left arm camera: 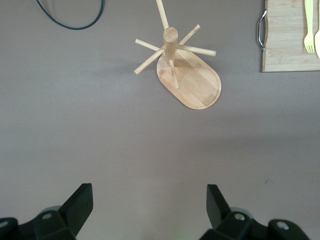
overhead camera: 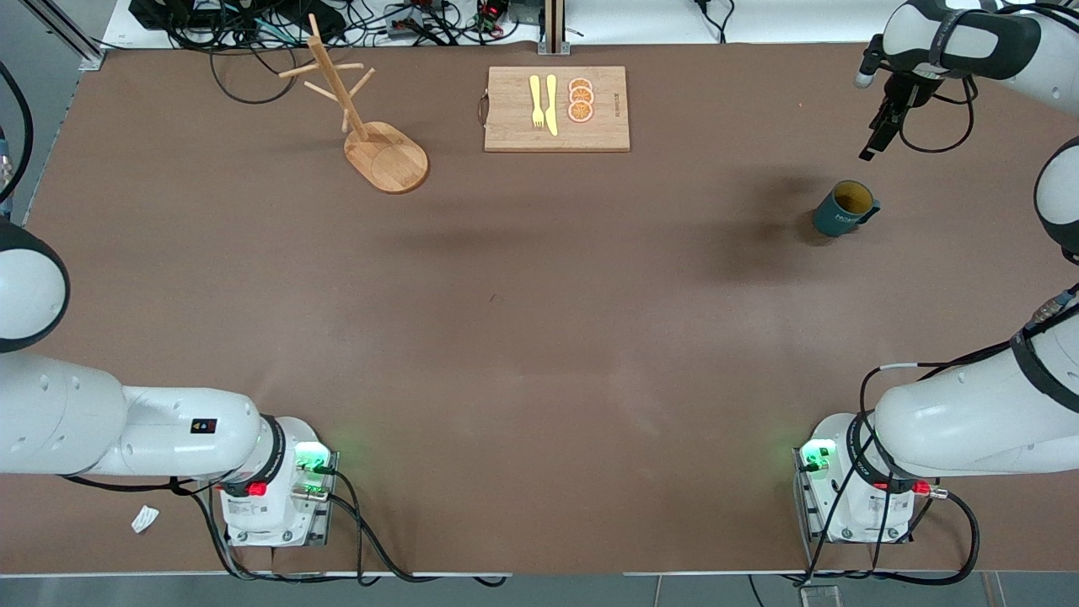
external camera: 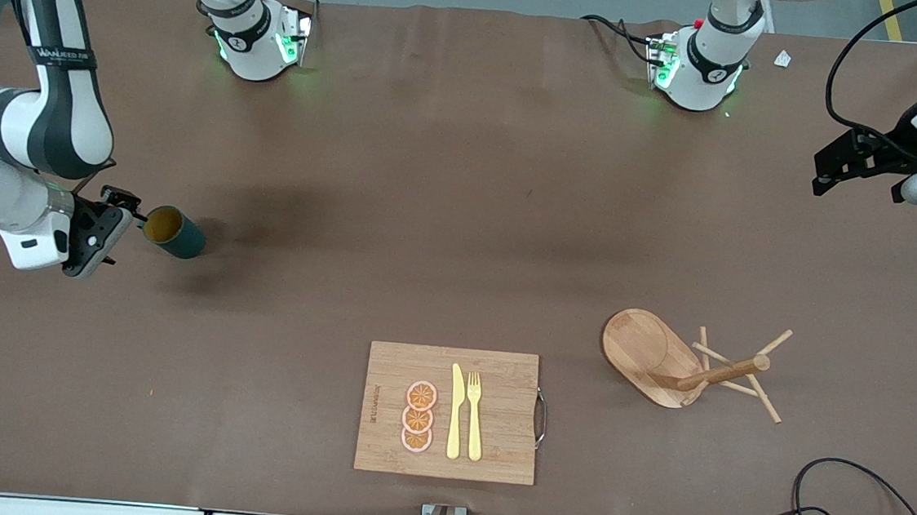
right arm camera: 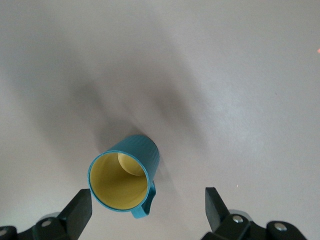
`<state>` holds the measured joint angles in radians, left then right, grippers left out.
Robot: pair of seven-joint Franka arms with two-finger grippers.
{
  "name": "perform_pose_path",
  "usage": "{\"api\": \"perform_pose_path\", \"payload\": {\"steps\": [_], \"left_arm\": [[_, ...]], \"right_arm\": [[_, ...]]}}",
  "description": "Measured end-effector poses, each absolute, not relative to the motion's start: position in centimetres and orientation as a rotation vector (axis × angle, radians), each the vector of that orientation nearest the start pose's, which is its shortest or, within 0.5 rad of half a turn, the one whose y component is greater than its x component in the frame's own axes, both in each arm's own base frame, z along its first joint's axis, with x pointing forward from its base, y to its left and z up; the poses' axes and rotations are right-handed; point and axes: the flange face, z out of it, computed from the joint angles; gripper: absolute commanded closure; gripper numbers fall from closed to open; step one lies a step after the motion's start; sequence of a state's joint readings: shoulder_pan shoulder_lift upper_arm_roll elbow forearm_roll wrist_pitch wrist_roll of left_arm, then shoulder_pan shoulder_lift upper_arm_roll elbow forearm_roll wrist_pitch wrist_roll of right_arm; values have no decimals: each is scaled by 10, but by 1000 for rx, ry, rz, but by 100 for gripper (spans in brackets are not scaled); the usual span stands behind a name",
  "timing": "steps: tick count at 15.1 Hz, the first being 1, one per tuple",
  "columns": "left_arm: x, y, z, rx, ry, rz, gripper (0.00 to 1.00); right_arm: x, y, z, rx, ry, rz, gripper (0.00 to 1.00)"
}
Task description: Transfer cup from left to right arm and place
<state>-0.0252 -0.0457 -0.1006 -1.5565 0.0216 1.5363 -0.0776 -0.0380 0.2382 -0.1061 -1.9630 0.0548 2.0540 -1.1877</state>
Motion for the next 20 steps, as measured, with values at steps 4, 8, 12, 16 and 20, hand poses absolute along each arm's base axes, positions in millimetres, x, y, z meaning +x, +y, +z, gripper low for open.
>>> {"api": "perform_pose_path", "payload": {"steps": [4,8,12,16,20], "left_arm": [[532,-67,653,-3117,75,-36,0],[532,-66,653,-3117,74,-35,0],[531,-64,652,-3116,69,-15,0],[528,-56,657,-3114,45,13,0],[526,-52,659,-3113,34,26,0]], "right_arm": [[588,-81,368,-2771,-1265,150,0],[598,-104,417,-2914,-978,101,0],[601,-106,447,-3033,-483,154,0],[601,-85,469,-3072,-122,201,0],[596,-54,507,-3079,48,248,0]]}}
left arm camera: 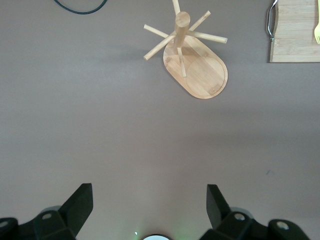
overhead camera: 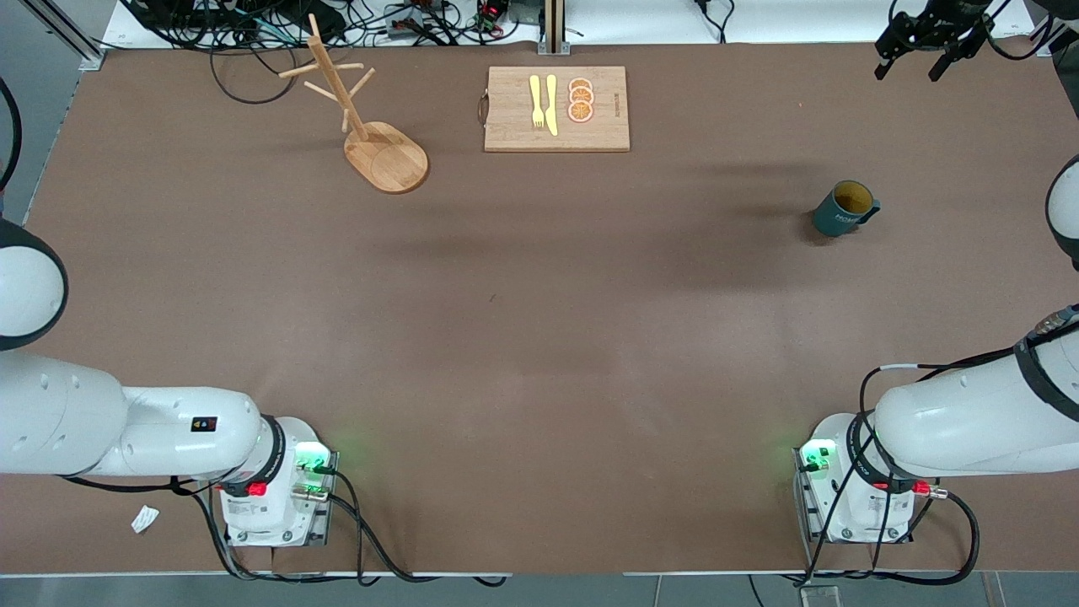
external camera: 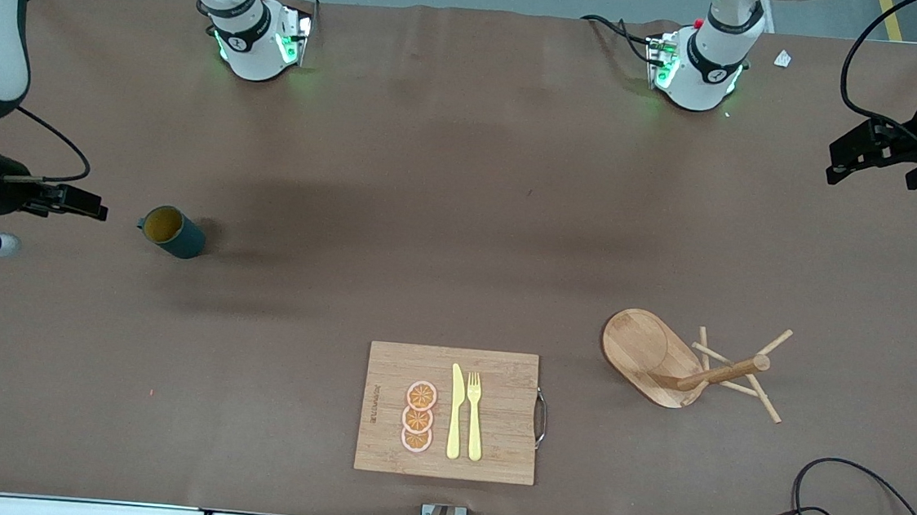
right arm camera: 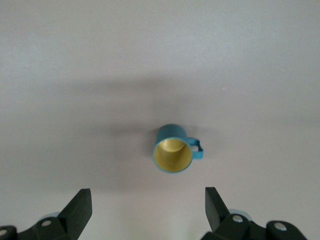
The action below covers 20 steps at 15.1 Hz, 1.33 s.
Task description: Transfer cup from left to right arm and place
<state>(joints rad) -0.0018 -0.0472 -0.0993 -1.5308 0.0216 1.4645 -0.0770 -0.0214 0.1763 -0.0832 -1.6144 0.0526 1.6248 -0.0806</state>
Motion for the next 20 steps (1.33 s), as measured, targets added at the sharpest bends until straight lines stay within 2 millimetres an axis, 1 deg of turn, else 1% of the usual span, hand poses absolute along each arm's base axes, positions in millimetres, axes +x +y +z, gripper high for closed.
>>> {"api": "perform_pose_path", "payload": {"steps": [3,4,6,8,14,18,20], "left_arm": [[525,-56,659,-3112,46,42,0],[524,-57,658,-3112,49,45,0],[524,-57,659,-3111,50,46,0],[524,-56,660,-3112,48,42,0],[524,-54,664,-3113,47,29,0],[525,-53,667,-3113,72,19,0],[525,-52,668,-3113,106,16,0]], "right_arm": [[594,-54,556,-3084,65,213,0],[593,-55,569,-3085,67,201,0],[592,-56,585,-3089,69,170,0],[591,-56,591,-3089,69,172,0],[589,-65,590,-3087,95,189,0],[586,-64,590,-3082,94,222,0],[585,-62,592,-3082,134,233,0]]}}
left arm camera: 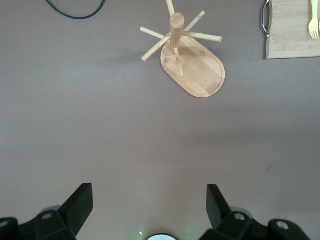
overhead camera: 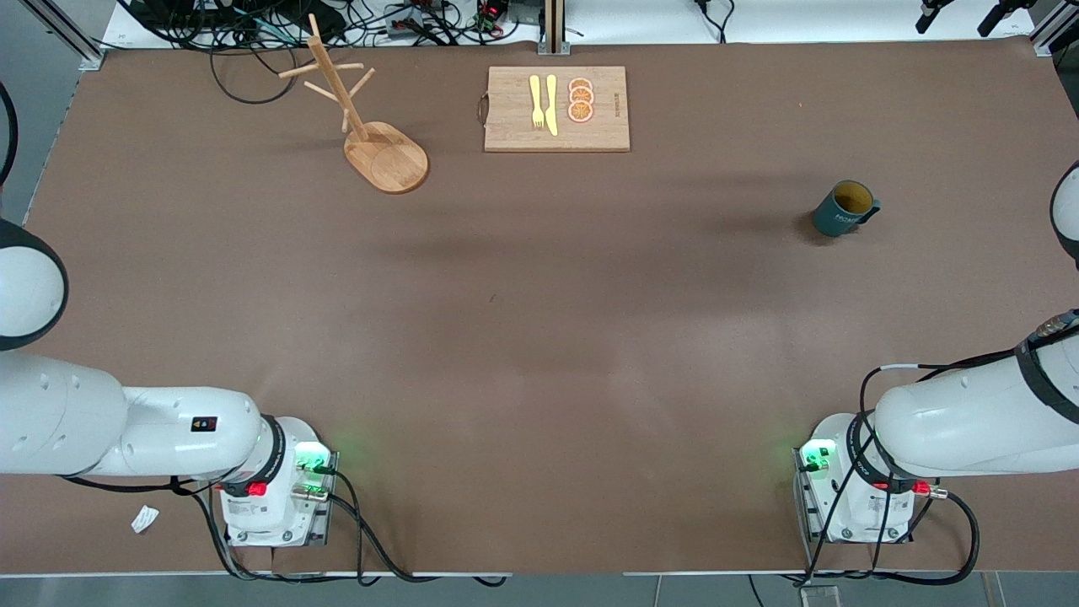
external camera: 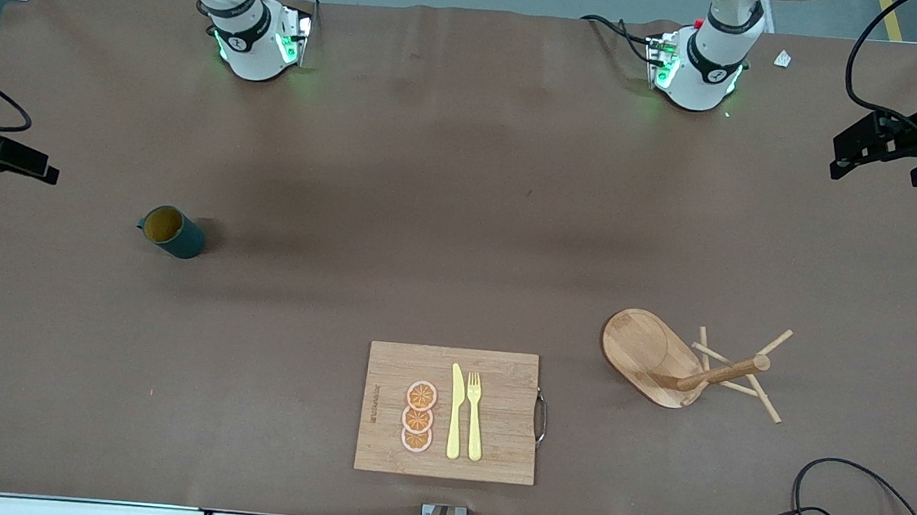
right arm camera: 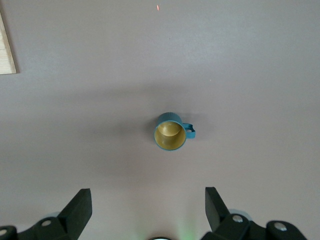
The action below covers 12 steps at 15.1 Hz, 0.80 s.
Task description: Transfer cup from left to right arm and place
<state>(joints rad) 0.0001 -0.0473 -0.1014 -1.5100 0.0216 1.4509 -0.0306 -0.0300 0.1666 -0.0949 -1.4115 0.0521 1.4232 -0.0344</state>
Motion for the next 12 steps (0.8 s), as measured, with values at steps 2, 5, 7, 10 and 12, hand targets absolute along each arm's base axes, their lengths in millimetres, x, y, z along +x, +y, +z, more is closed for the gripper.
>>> {"api": "perform_pose_path", "payload": {"steps": [2,5,7,10,12], "left_arm": [[525,-50,668,-3113,114,15,0],[525,-48,668,-3113,108,15,0],[525,-48,668,-3113,108,14,0],[525,-48,668,-3113,109,15,0],[525,-49,668,-3113,111,17,0]], "right_arm": [[586,-56,593,-3082,215,234,0],[583,-44,603,-3109,216,212,0],[576,-37,614,-3123,201,198,0],[562,-33,628,-3124,199,185,0],[552,-35,633,-3122,207,179,0]]}}
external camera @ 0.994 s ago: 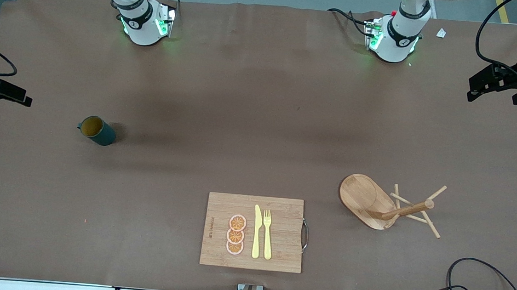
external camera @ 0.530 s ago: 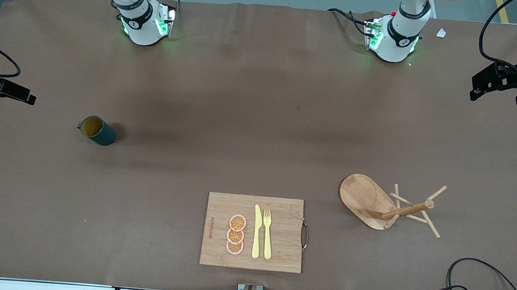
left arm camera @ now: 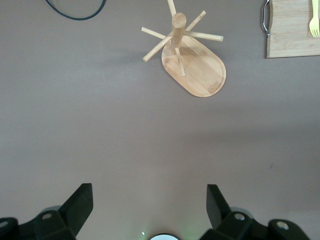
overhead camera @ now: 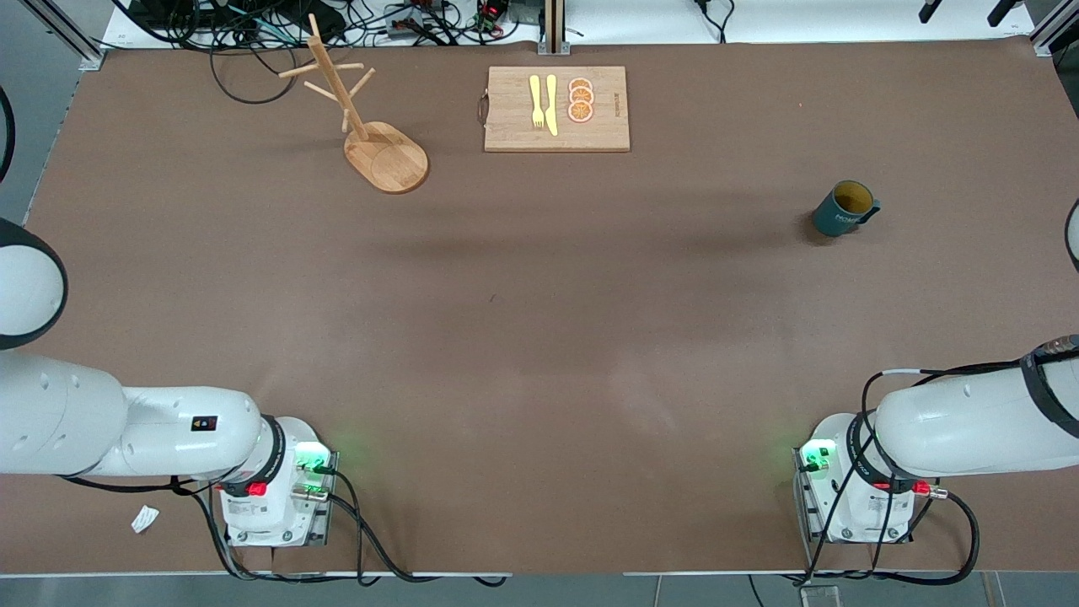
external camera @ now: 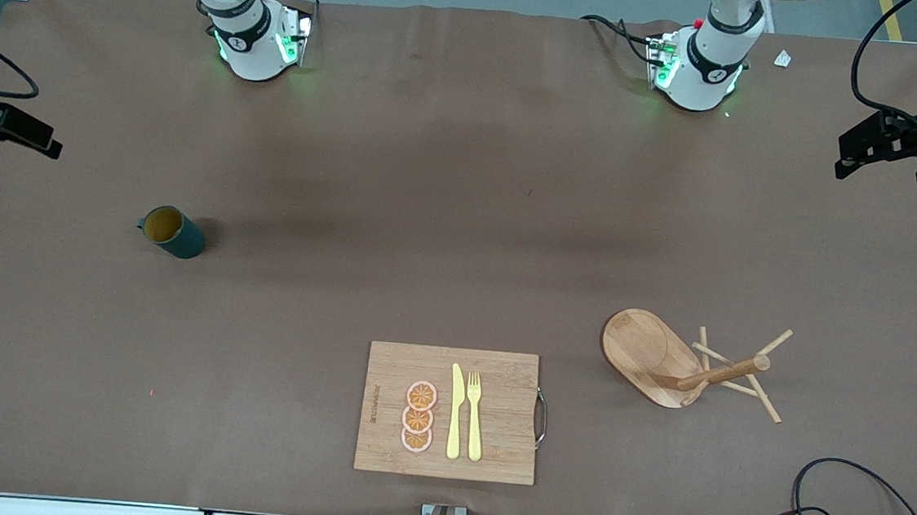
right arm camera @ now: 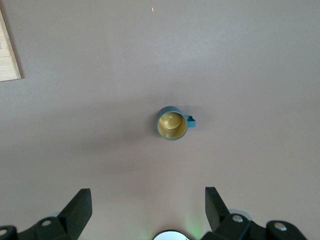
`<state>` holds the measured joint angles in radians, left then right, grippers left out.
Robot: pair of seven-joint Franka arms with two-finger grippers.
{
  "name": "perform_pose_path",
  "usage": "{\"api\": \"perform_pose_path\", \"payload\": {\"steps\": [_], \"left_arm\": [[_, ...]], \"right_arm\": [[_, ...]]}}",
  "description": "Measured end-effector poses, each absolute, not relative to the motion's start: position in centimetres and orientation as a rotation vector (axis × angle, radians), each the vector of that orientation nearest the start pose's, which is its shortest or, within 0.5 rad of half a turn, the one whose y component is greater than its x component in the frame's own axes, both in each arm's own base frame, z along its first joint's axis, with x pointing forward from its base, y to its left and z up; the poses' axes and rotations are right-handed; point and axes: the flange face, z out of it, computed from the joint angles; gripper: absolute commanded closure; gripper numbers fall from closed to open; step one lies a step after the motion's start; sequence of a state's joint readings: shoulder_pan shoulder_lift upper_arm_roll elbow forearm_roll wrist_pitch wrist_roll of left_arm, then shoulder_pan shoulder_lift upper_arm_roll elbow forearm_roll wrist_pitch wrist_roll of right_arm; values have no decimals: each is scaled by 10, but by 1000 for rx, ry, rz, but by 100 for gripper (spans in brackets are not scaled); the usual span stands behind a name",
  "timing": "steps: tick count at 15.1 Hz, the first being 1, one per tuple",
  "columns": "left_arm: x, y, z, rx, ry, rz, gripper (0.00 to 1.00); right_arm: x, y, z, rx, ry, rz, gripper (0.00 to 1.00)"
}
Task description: Transfer cup from left to right arm and place
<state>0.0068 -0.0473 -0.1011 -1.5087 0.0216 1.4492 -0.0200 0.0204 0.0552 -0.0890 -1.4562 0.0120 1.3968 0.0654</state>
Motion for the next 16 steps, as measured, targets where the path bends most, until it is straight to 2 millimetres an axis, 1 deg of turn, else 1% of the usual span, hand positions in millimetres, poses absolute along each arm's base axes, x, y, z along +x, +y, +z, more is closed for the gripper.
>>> {"api": "perform_pose_path", "payload": {"steps": [3,5,7,10,14,16], "left_arm": [[524,-53,668,-3112,124,17,0],[524,-56,668,-3111,133,17,0],[524,-58,668,-3111,140,19,0],[523,-61,668,-3110,146,19,0],[523,-61,668,-3110,148,19,0],[523,-62,668,-3110,152,19,0]], "right_arm": [[534,-42,639,-3118,227,172,0],[526,-44,644,-3116,234,155,0],[525,-42,647,-3117,225,131,0],[526,-31,648,-3126,195,112,0],[523,-35,652,-3130,207,102,0],[518,-37,656,-3128,213,109,0]]}}
